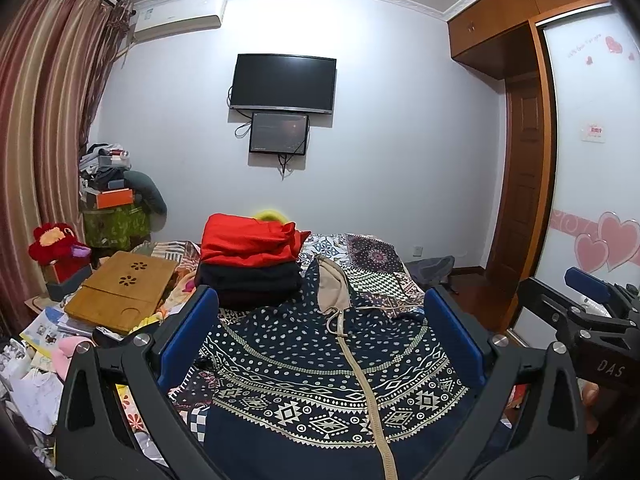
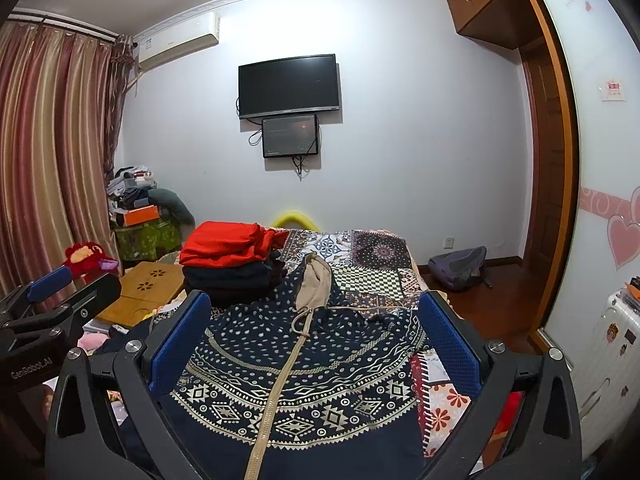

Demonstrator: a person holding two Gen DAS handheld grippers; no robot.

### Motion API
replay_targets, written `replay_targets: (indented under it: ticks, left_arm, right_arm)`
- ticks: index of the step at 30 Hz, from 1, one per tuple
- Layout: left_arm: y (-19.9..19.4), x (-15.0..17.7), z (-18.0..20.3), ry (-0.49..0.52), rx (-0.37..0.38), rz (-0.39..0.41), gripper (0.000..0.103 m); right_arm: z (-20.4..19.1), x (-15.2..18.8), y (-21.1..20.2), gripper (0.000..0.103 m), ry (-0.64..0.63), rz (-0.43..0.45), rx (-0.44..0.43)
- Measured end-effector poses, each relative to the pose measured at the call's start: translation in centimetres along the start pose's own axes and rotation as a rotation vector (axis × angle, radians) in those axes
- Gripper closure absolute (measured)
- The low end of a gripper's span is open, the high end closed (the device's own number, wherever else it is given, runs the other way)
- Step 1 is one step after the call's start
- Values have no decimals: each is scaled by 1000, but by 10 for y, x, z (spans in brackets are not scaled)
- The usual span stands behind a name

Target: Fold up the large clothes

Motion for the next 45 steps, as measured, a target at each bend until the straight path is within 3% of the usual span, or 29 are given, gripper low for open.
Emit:
replay_targets:
  ticks: [45]
  left_arm:
    - [15, 1, -6, -15, 3, -31, 0]
  right_arm:
    - [0, 3, 16, 0, -10, -21, 12]
Point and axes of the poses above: each gripper's, at about its wrist camera, not at the fingertips, and y roughly the way its jaws point, z to its right, x to its underside, the point moved 5 cm from there along y, roughly the way its jaws point, and after that the axes turned 1 degree about x, right-handed, at the moved point
